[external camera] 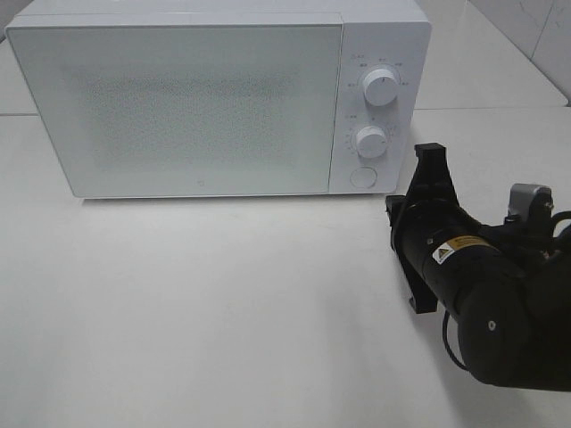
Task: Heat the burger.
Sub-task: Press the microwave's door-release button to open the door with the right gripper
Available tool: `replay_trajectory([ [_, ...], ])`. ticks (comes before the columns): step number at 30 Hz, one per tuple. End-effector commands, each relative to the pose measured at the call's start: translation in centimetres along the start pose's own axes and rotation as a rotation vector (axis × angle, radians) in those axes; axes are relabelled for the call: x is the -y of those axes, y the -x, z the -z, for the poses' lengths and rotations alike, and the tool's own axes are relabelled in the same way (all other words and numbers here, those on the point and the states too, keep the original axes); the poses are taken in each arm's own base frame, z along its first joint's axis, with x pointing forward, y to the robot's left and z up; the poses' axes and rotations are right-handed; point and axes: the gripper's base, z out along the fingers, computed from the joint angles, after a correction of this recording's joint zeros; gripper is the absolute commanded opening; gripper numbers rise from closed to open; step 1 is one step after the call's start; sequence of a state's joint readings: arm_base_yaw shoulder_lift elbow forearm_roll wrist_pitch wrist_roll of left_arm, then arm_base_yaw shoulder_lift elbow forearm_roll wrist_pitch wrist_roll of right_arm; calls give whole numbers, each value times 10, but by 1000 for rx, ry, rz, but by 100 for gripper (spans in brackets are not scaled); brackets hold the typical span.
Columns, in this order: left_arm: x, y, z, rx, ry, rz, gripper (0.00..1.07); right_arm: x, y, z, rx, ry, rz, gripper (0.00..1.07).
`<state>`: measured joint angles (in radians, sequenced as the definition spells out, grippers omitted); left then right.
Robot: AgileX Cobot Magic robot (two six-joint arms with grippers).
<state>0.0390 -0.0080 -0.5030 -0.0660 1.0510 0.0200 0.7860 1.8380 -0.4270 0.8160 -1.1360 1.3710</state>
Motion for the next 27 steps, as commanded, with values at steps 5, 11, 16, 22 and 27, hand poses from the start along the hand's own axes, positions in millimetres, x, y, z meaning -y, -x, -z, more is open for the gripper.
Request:
replay_trajectory([
  [5,1,-1,2,28,-11,-2,100,0,-4,-20,7,-16,0,0],
  [11,1,-1,2,28,-11,-2,100,-3,-5,-38,5,-22,-6,0],
  [16,1,-1,2,28,-11,-2,100,-5,-6,-53,2,-24,-11,0],
  [22,1,-1,2,28,-11,-2,100,-4,-13,-66,-3,-28,-17,0],
  [27,1,-1,2,28,-11,-2,100,0,-17,-76,3,-32,-21,0],
])
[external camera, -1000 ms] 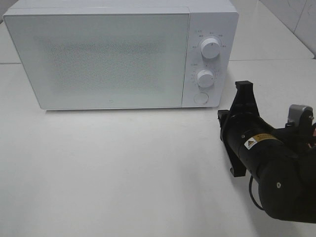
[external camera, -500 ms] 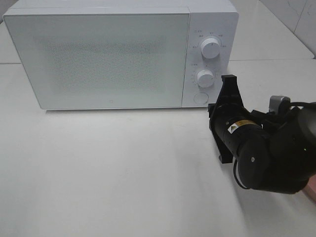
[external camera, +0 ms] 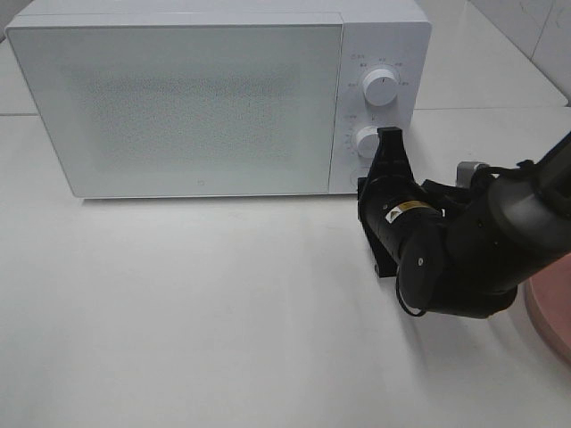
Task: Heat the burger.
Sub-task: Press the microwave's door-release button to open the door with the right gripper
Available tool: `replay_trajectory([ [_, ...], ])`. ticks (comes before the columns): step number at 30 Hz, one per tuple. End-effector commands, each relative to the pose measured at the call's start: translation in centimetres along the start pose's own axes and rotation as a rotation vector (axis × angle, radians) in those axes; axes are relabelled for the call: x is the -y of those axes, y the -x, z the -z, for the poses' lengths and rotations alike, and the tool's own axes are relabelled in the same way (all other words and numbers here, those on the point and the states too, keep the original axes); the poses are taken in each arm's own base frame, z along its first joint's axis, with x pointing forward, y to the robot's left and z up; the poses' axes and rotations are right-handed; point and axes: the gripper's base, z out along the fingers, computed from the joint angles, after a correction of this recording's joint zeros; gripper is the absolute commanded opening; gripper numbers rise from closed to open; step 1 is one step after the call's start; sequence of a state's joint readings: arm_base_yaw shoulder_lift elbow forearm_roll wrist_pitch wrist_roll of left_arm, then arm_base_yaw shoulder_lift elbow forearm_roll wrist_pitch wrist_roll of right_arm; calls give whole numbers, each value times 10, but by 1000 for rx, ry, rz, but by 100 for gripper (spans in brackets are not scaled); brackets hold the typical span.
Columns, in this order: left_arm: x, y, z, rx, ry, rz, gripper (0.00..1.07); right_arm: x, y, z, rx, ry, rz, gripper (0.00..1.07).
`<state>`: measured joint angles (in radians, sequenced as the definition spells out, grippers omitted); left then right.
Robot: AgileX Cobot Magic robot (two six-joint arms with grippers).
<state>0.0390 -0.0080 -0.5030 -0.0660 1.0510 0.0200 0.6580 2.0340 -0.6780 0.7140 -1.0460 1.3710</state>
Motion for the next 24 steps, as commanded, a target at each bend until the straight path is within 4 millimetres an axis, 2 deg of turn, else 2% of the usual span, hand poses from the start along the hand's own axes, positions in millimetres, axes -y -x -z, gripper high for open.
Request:
replay_trajectory([
  [1,1,-1,2,28,-11,-2,100,1,-1,-9,-3,-7,5,0],
  [6,1,-1,2,28,-11,-2,100,2,2,-20,3,-20,4,0],
  [14,1,-1,2,28,-11,-2,100,-6,10,-34,8,-19,-3,0],
  [24,1,-1,2,28,-11,-2,100,4,8,-45,32,-20,-45,0],
])
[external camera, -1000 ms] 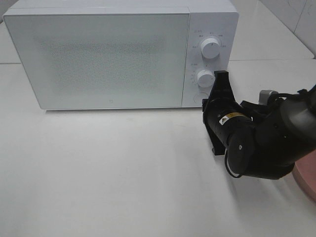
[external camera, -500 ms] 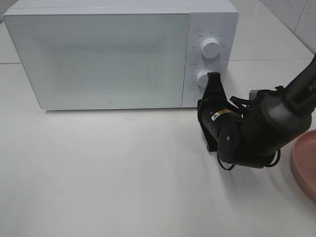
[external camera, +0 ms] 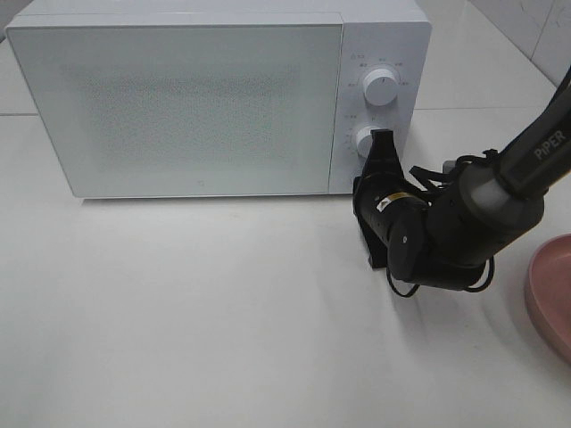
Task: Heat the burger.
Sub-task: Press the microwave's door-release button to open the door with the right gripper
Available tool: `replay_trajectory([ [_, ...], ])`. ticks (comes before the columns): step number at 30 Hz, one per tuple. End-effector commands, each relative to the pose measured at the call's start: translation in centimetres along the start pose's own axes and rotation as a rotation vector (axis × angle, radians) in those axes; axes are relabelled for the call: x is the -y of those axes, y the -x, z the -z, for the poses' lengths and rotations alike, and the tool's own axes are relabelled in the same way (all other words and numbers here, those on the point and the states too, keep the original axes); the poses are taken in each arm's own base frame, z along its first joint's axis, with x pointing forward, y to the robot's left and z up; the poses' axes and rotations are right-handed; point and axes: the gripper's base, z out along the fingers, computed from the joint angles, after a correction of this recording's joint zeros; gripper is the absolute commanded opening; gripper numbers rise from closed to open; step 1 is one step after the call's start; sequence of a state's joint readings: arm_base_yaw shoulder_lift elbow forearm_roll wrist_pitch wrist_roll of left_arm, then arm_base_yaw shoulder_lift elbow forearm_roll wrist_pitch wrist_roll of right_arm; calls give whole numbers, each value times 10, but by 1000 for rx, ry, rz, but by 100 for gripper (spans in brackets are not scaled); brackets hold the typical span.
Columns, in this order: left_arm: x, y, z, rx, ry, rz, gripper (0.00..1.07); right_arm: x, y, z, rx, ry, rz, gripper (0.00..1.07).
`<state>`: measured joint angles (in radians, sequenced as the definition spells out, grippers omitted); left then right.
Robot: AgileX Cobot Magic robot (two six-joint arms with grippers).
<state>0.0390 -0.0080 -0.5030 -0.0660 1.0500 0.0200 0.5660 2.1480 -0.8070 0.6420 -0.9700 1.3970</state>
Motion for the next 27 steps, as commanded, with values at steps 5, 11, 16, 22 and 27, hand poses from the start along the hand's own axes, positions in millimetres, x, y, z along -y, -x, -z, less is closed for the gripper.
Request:
replay_trajectory([
  [5,1,-1,2,27,-11,-2,100,-4,3,-3,34,45,-19,0],
  [11,1,-1,2,27,-11,-2,100,-3,0,-8,32,47,-16,0],
  [16,1,-1,2,27,-11,-2,100,-3,1,-11,49,71,-21,0],
  [22,1,-1,2,27,-11,-2,100,-3,2,-13,62,98,-21,0],
  [27,1,-1,2,27,-11,-2,100,-7,-2,-18,59,120,-21,0],
])
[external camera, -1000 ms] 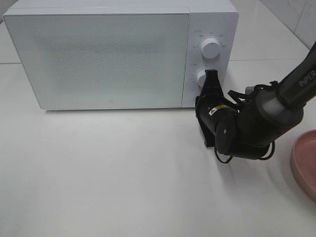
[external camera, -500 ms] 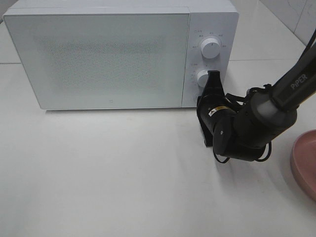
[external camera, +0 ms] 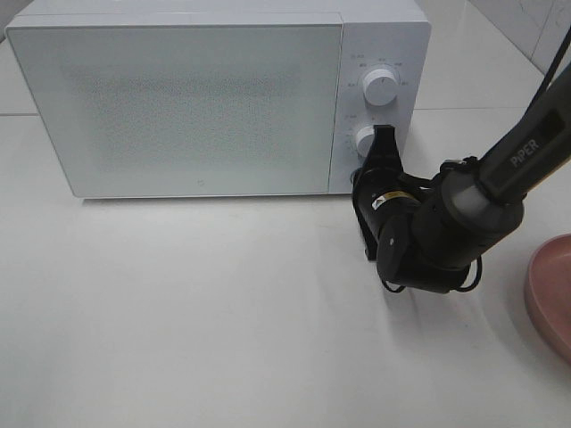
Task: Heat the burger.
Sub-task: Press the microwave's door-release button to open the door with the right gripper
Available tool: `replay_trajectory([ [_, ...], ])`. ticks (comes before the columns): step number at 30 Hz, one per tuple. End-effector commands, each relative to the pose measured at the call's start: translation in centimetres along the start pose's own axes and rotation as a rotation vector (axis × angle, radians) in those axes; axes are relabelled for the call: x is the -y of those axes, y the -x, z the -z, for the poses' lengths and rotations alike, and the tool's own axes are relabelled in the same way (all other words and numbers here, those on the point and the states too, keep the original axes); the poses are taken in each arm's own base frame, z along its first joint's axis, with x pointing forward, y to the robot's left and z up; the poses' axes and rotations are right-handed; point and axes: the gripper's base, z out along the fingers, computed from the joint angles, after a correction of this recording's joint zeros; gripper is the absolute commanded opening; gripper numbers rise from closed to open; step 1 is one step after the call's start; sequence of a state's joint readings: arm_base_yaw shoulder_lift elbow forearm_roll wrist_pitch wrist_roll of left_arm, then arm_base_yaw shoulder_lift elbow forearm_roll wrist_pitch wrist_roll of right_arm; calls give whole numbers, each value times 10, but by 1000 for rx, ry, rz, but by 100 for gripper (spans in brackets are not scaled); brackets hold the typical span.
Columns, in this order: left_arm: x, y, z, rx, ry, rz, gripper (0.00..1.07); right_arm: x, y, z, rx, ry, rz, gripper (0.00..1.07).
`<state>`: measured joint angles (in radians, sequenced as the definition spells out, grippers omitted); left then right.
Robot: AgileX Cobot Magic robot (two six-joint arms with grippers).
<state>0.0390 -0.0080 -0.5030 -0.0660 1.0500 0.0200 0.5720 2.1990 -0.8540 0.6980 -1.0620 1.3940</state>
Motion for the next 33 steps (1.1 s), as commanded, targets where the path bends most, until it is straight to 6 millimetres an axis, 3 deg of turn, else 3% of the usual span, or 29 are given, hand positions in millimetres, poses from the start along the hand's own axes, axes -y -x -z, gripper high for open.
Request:
replay_trajectory([
  [1,1,-1,2,27,-11,-2,100,-8,-4,-10,2,49,10,0],
  [13,1,-1,2,27,-11,-2,100,-19,-3,-35,25,48,24,0],
  [33,1,-1,2,27,-11,-2,100,-32,-3,-26,-2,62,27,0],
])
